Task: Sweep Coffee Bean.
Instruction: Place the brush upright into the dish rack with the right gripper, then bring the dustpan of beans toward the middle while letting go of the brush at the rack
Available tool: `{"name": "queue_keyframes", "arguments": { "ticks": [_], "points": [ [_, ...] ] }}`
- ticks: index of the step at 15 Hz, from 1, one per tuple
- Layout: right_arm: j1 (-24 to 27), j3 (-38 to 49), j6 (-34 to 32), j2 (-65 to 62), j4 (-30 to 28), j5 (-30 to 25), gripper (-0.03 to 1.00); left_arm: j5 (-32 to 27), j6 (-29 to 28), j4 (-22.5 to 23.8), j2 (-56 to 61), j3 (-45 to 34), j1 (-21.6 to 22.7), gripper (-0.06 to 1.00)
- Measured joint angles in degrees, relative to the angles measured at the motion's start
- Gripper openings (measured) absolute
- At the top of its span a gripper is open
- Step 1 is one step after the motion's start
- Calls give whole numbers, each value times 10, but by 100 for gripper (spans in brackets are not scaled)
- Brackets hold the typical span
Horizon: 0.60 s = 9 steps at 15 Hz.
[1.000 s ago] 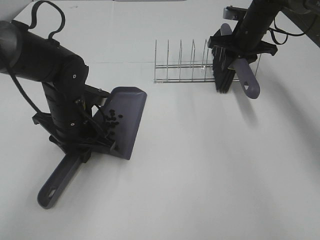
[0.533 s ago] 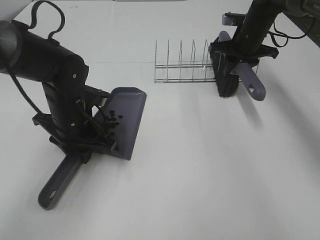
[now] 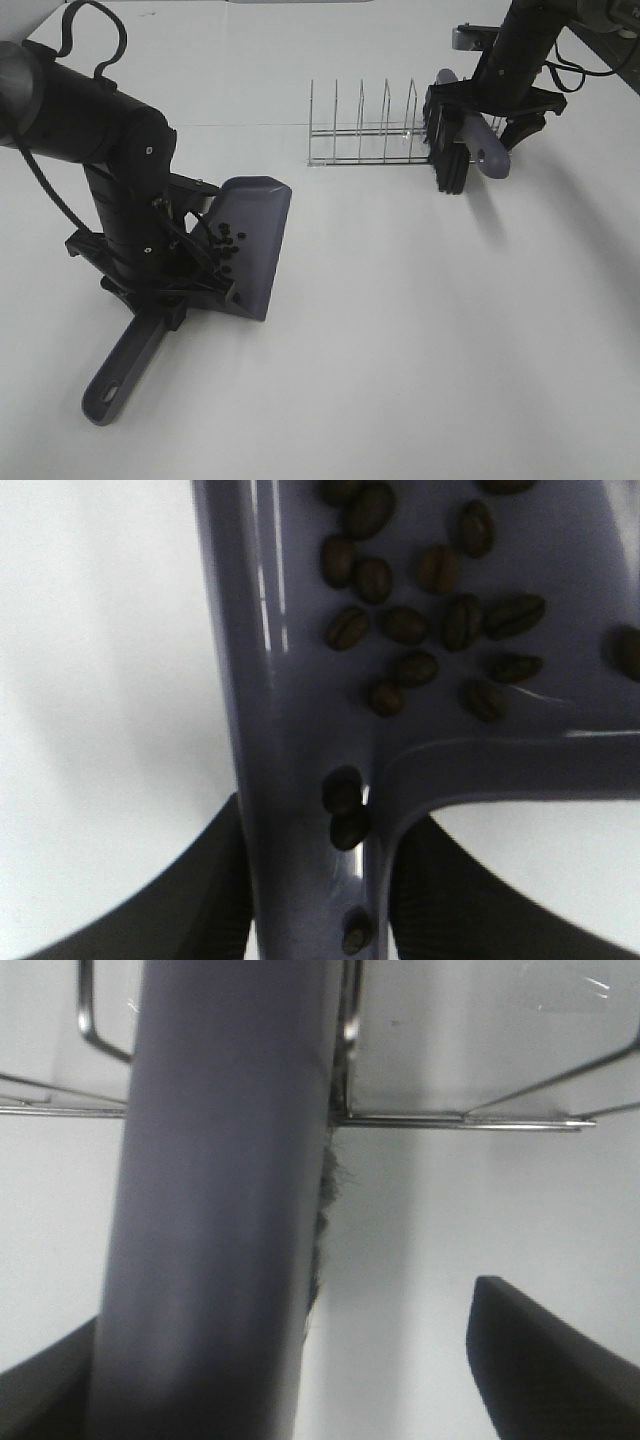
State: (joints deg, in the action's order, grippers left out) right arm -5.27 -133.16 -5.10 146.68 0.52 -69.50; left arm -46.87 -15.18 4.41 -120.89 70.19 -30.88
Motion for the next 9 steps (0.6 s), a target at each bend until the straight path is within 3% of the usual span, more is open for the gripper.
{"name": "queue_keyframes", "arguments": {
  "ticks": [9],
  "points": [
    [0,0,13,-89,32,-3,69,-2,-11,-44,-17,46,1,33]
  ]
}}
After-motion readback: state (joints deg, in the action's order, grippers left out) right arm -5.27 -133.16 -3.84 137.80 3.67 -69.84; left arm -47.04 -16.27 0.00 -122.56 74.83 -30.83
